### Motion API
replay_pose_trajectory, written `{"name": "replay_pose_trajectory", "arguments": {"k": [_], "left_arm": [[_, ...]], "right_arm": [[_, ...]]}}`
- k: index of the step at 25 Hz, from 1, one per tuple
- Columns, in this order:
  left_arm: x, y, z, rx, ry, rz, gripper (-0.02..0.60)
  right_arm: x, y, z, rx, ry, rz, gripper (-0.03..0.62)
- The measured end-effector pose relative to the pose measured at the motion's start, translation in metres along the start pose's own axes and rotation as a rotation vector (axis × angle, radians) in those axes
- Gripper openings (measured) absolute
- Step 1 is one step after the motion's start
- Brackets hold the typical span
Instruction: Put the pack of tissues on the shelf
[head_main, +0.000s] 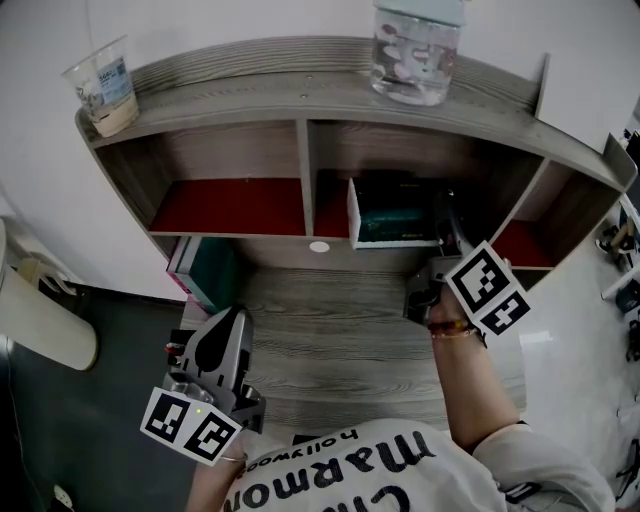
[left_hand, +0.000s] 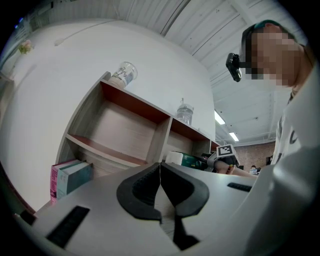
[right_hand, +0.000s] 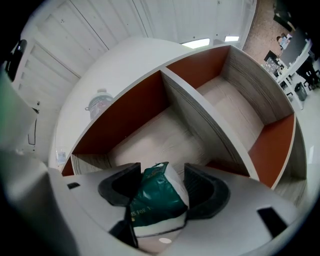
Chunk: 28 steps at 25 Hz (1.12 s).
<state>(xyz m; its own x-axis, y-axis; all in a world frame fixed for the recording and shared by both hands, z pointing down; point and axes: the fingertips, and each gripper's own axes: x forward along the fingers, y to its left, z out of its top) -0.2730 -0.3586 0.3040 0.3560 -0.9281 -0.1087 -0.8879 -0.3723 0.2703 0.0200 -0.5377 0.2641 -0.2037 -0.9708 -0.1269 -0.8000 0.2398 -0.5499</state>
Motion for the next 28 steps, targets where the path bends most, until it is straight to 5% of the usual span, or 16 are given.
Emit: {"name": "replay_pose_trajectory", "arguments": {"k": [15,28], "left_arm": [[0.015,0.012,-0.007,-0.019,0.029,-0.026,0.018],[0.051,0.018,-0.006,-0.025,0.073,-0.134,0.018]], "right_arm": [[0.010,-0.003,0.003,-0.012,-0.051,-0.052,0.273],[0.016,-0.005,0.003,-0.022,-0.075,-0.121,0.267]]}}
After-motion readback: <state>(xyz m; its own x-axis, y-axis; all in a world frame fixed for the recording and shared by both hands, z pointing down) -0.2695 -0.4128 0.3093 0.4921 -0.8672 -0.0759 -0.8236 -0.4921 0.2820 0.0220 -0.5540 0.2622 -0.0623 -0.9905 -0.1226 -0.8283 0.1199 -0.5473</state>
